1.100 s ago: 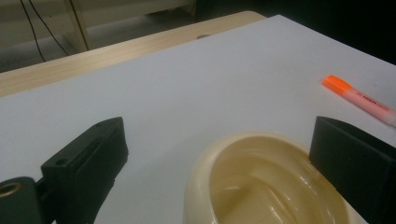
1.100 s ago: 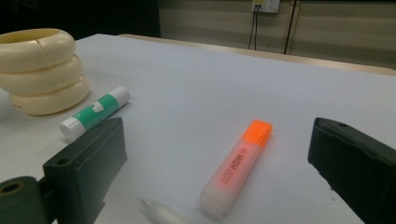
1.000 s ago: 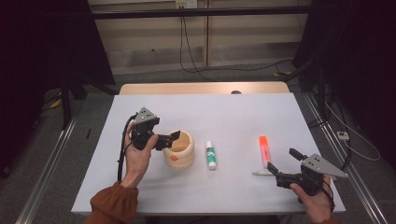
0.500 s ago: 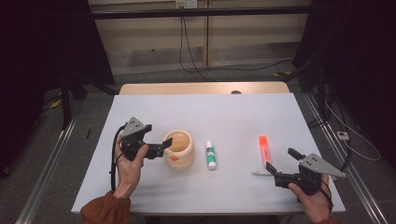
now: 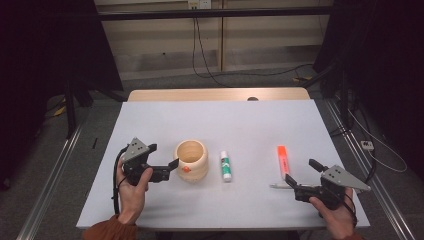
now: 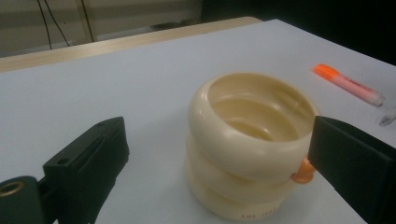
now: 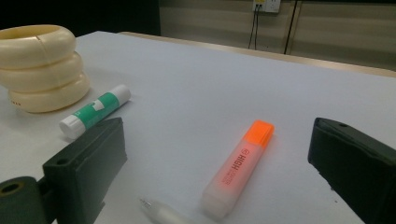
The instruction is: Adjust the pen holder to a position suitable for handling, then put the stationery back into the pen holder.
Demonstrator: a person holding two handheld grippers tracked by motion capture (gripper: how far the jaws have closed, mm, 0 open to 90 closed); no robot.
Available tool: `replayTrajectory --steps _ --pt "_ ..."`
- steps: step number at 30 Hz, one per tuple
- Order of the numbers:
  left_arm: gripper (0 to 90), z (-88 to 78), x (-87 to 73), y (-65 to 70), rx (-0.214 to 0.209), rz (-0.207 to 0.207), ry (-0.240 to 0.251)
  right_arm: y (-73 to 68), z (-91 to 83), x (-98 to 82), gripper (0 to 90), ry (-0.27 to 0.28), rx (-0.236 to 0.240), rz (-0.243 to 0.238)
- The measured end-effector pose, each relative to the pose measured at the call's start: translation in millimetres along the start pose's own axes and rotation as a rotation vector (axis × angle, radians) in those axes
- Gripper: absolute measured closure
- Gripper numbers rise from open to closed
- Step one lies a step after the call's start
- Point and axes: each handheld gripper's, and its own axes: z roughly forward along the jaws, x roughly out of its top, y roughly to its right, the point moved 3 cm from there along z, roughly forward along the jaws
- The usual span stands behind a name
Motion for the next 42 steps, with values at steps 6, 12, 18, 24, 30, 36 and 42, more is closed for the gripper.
replayTrajectory --steps 6,12,18,24,30,36,42 --pt "4.8 -5.2 -9.2 3.2 0.005 0.016 -0.014 -0.4 0.0 0.2 3.9 0.001 0.000 -0.001" --pt "4.8 -10.4 -15.8 8.4 -0.005 0.015 -0.020 -0.9 0.1 0.1 3.9 -0.002 0.000 -0.001" --pt "4.9 -15.1 -17.9 8.7 0.007 0.027 -0.013 -1.6 0.4 0.3 3.9 -0.003 0.004 -0.003" --pt "4.9 -18.6 -21.9 7.2 0.018 0.022 -0.005 -2.3 1.7 0.4 3.9 -0.004 0.004 -0.005" --pt "4.9 -15.5 -22.4 11.1 -0.002 0.035 -0.006 -10.5 8.6 4.7 2.7 -0.021 0.024 -0.010" --pt "4.9 -14.5 -25.0 7.7 -0.002 0.022 -0.012 -20.7 20.5 6.5 3.0 -0.055 0.034 0.001" --pt "5.0 -15.2 -25.1 6.5 0.001 0.011 -0.006 -24.8 21.9 8.9 3.5 -0.063 0.033 0.051"
